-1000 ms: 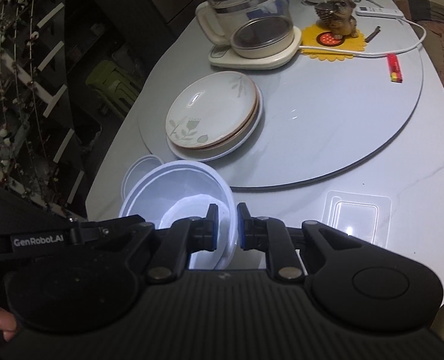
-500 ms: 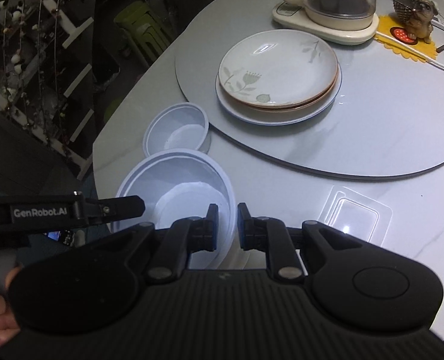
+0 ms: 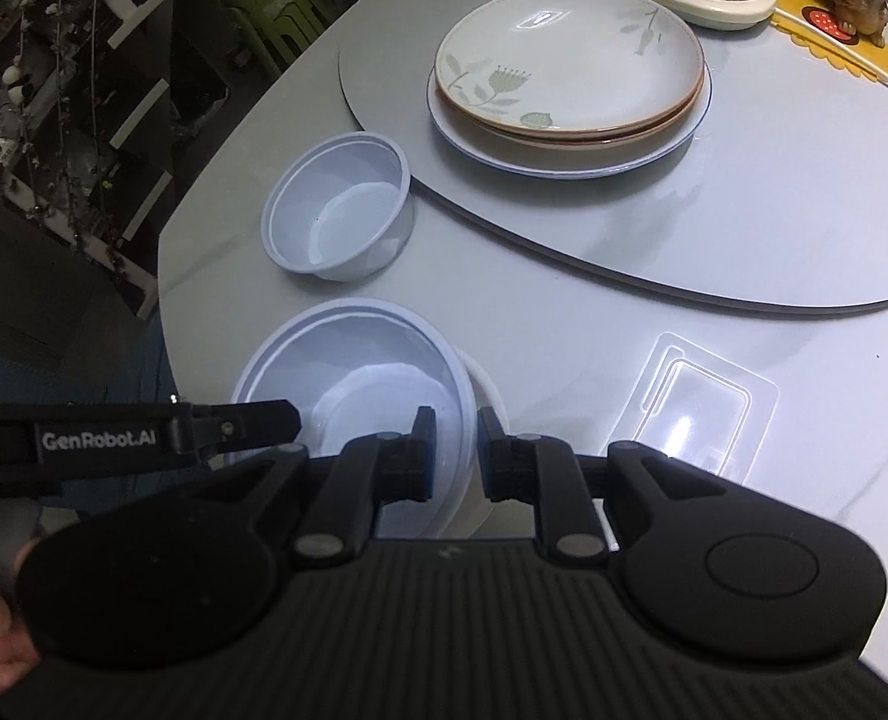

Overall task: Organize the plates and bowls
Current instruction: 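Lower the light-blue bowl into the white bowl and open both tools, then pull both tools back from the nested bowls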

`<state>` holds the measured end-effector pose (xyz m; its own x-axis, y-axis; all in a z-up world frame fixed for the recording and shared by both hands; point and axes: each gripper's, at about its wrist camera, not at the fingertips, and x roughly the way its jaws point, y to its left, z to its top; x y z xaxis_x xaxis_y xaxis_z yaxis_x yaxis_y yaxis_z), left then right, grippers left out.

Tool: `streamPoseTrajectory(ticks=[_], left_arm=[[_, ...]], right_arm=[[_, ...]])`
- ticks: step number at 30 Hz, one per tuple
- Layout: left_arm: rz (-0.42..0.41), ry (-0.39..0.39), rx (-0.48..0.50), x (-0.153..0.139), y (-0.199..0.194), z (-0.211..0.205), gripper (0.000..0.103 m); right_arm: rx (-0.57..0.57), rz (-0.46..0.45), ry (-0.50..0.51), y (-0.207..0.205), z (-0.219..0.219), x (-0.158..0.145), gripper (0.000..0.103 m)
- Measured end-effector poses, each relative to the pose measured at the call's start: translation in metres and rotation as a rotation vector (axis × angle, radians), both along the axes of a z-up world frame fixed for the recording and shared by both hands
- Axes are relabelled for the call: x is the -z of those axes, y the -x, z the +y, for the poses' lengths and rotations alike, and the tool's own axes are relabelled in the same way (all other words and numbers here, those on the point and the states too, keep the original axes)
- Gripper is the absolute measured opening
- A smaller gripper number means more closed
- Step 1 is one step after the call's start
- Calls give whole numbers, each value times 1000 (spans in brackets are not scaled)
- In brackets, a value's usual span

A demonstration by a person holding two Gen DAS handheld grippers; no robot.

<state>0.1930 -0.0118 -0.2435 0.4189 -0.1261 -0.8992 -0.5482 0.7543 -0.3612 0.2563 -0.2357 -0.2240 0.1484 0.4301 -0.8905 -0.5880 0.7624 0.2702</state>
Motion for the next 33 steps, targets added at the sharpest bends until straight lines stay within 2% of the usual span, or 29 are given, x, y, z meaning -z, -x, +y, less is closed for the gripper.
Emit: streamPoseTrajectory(ticks=[2, 4, 9, 19, 27, 31, 33], left_arm=[[12, -13, -6, 0, -2, 2, 56], [7, -6, -8, -1, -2, 6, 56], [-15, -35, -2, -16, 0, 8, 57], [-116, -107, 39, -67, 14, 5, 57], [-195, -169, 47, -94, 28, -9, 57], [-215, -187, 24, -105, 41, -18, 57], [-219, -202, 9, -111, 47, -22, 63]], right_arm=[[-5, 6, 0, -1, 2, 0, 38], [5, -1, -2, -1, 2, -2, 47], [16, -28, -14, -1, -1, -12, 47], [38, -127, -83, 0, -11, -54, 47], [35, -196, -123, 8, -20, -78, 48], [28, -236, -136, 14, -28, -86, 71], [24, -254, -141, 16, -32, -89, 79]])
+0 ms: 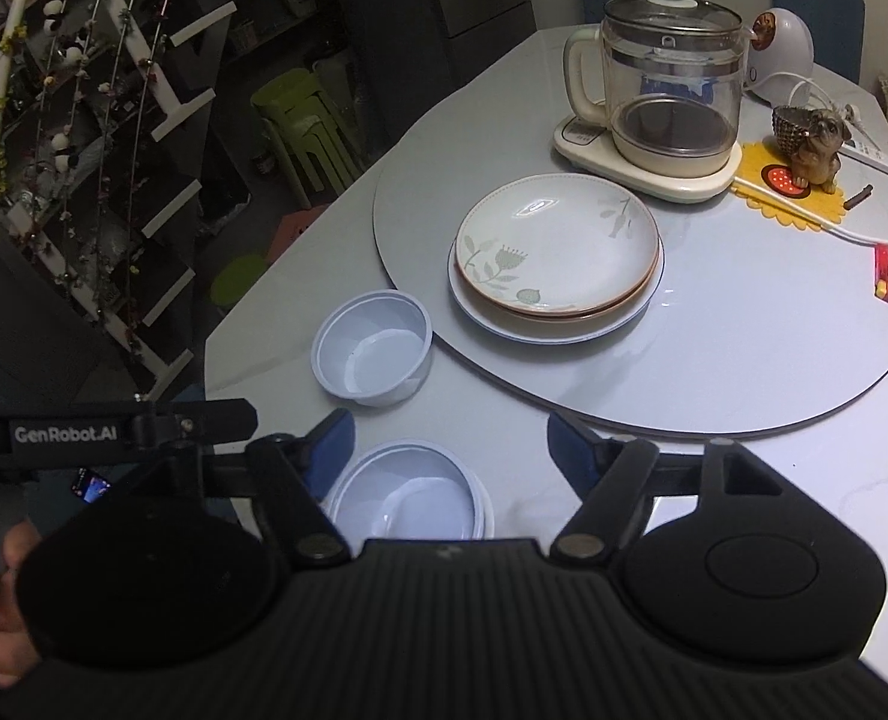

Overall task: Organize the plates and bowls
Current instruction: 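Pull both tools back from the nested bowls, then move both open tools toward the rim of the nested bowls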

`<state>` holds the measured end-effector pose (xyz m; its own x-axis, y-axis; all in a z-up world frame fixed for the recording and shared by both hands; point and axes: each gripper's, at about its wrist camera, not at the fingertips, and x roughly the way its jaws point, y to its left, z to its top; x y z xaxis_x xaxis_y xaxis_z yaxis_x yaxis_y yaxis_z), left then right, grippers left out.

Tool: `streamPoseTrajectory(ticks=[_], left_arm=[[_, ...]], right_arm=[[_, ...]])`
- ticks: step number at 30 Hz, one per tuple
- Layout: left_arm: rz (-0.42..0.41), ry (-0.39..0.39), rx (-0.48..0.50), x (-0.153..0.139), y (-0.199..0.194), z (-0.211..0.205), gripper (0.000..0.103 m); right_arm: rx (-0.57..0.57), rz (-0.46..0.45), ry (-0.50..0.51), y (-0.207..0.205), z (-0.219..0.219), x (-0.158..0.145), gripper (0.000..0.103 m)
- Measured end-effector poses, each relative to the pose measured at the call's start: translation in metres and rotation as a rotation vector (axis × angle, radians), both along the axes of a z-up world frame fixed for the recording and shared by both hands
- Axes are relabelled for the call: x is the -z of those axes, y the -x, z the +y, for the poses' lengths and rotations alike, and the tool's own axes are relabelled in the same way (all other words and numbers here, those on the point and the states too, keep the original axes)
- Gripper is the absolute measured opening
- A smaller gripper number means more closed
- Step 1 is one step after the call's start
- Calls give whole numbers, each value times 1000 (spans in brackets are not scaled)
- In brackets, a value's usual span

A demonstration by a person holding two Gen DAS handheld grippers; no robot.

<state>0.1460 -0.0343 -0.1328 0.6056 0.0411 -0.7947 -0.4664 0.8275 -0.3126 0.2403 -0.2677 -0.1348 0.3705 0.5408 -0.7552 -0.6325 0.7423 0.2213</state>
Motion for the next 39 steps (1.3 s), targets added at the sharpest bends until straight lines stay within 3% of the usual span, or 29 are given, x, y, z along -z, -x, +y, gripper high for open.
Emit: streamPoseTrajectory(ticks=[3, 8, 24, 39], left_arm=[[-16, -25, -4, -9, 10, -8, 77], [-15, -74, -3, -22, 21, -28, 85], [-42, -119, -72, -45, 51, -57, 90], [-36, -86, -141, -39, 46, -28, 90]], right_arm=[[2, -27, -17, 2, -8, -5, 87], [1, -40, -6, 4, -21, -12, 89], [-82, -57, -60, 18, -43, -26, 89], [-131, -51, -28, 16, -18, -21, 88]])
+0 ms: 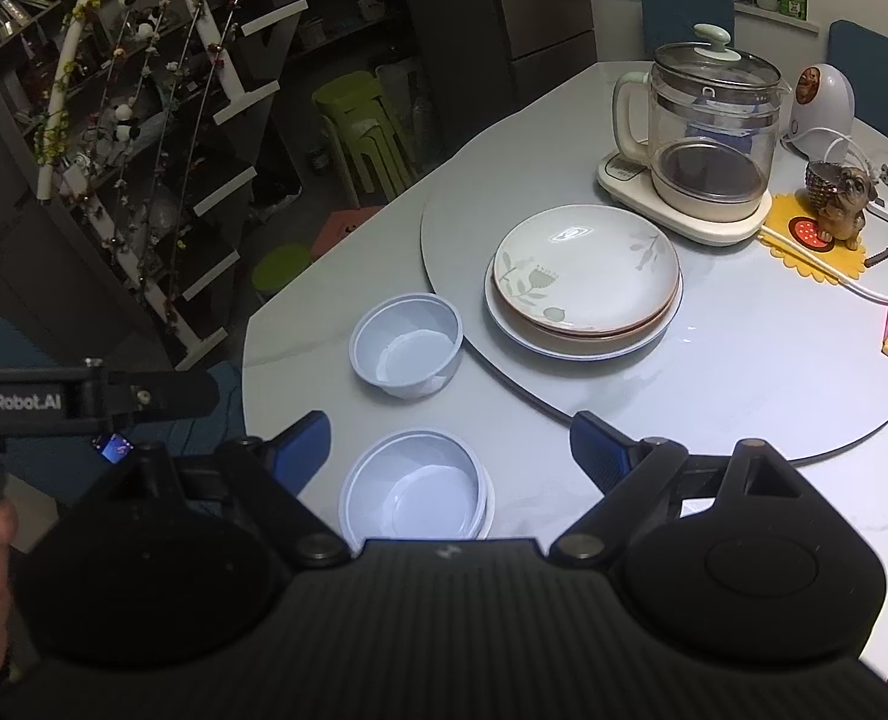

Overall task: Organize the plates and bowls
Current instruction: 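Move both open tools toward the rim of the nested bowls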

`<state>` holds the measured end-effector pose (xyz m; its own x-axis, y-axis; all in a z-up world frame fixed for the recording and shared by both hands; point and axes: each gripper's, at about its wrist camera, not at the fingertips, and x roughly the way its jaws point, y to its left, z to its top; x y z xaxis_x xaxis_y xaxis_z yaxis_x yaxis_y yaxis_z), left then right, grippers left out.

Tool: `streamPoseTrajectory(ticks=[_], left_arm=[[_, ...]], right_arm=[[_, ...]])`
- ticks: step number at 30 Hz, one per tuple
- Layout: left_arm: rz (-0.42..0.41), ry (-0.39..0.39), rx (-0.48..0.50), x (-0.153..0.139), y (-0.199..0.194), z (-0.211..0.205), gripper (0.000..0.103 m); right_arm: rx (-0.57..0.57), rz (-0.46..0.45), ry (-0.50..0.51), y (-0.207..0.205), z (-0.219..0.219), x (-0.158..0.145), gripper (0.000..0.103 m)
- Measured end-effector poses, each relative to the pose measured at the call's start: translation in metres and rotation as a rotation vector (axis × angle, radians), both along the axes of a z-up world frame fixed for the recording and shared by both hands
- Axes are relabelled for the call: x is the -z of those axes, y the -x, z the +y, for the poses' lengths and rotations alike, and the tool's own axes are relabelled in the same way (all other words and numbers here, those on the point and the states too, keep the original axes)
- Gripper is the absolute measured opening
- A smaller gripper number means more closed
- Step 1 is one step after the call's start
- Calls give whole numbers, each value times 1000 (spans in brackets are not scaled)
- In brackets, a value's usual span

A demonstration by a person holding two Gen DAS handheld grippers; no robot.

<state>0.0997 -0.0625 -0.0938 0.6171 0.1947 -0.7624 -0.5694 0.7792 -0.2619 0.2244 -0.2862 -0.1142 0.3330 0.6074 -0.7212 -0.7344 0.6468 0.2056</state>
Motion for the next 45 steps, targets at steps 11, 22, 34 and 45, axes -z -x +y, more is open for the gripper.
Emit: streamPoseTrajectory(ticks=[11, 22, 34, 45], left_arm=[[-1, 16, 17, 12, -19, 47, 90], [36, 72, 80, 44, -51, 103, 90], [68, 154, 93, 86, -77, 165, 90], [104, 230, 170, 125, -110, 196, 77]], right_arm=[[42, 44, 3, -15, 37, 13, 88], [137, 67, 38, -31, 78, 27, 88], [230, 123, 35, -46, 128, 50, 81], [312, 174, 115, -58, 158, 77, 64]])
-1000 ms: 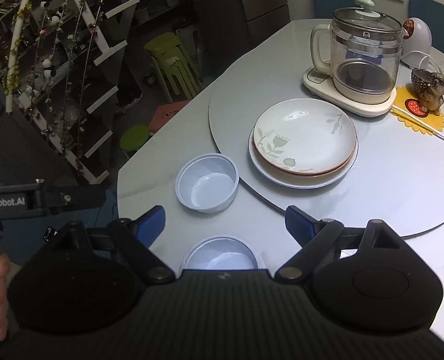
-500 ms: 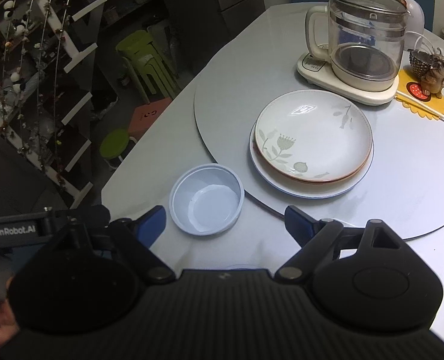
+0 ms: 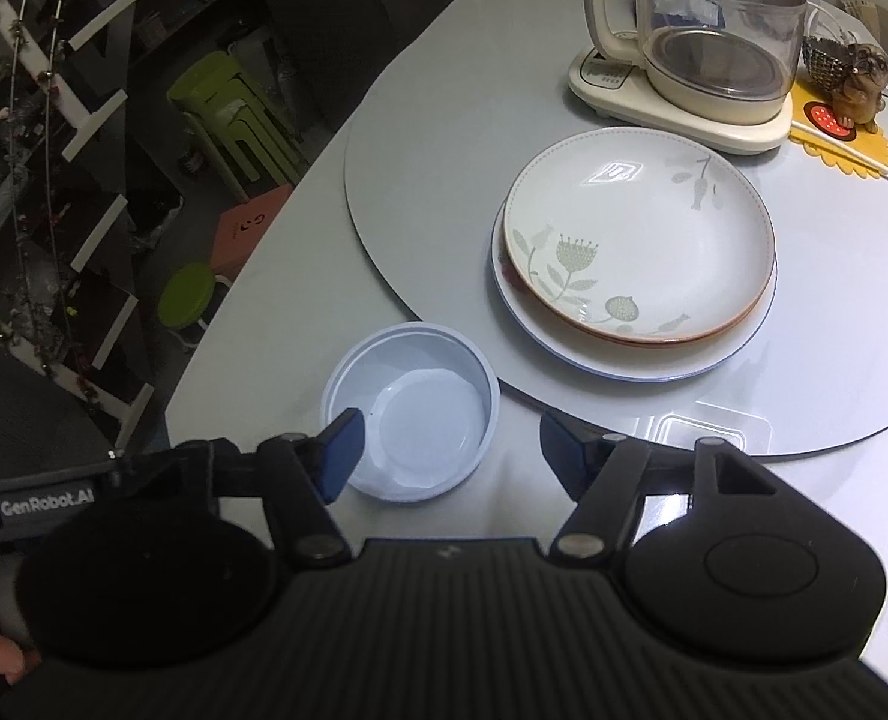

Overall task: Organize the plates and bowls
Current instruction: 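Move both open tools toward the rim of the nested bowls, then close the left tool on the nested bowls' rim while the right tool clamps it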

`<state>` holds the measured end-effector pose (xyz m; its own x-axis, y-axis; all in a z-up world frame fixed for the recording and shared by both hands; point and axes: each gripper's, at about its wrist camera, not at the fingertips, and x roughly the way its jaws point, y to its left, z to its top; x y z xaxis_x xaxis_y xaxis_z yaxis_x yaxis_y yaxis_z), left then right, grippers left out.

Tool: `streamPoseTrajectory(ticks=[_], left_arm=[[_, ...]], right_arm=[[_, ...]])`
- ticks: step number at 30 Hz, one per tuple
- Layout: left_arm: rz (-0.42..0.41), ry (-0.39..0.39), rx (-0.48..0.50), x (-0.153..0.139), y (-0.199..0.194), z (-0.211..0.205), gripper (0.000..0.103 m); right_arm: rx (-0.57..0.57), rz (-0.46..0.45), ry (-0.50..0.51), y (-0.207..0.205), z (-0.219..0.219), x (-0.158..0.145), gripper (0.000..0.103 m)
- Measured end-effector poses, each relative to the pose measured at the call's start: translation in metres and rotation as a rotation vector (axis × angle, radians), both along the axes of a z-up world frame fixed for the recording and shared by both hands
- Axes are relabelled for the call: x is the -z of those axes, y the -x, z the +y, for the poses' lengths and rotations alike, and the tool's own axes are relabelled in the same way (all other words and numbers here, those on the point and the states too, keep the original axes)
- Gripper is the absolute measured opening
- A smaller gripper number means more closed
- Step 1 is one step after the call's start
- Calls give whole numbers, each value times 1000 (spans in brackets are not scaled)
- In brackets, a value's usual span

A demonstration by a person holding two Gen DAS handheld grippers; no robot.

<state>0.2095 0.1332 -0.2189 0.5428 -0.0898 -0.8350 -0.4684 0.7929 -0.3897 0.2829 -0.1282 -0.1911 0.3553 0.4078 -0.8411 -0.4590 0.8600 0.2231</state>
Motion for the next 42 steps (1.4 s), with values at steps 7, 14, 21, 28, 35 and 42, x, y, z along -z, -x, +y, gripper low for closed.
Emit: streamPoseTrajectory(ticks=[7, 14, 21, 28, 35, 42], left_arm=[[52, 38, 69, 35, -25, 13, 63], [46, 60, 143, 57, -51, 19, 45], [53, 20, 247, 68, -80, 21, 26], [37, -1, 301, 74, -101, 24, 21], [28, 50, 317, 79, -102, 29, 21], [19, 98, 283, 64, -92, 27, 21]], right_arm=[[58, 58, 34, -10, 13, 21, 52], [146, 81, 42, -22, 17, 43, 41], [196, 93, 51, -28, 22, 62, 37], [217, 115, 49, -33, 28, 75, 29], [245, 170, 14, -40, 28, 85, 19], [235, 172, 19, -35, 24, 68, 17]])
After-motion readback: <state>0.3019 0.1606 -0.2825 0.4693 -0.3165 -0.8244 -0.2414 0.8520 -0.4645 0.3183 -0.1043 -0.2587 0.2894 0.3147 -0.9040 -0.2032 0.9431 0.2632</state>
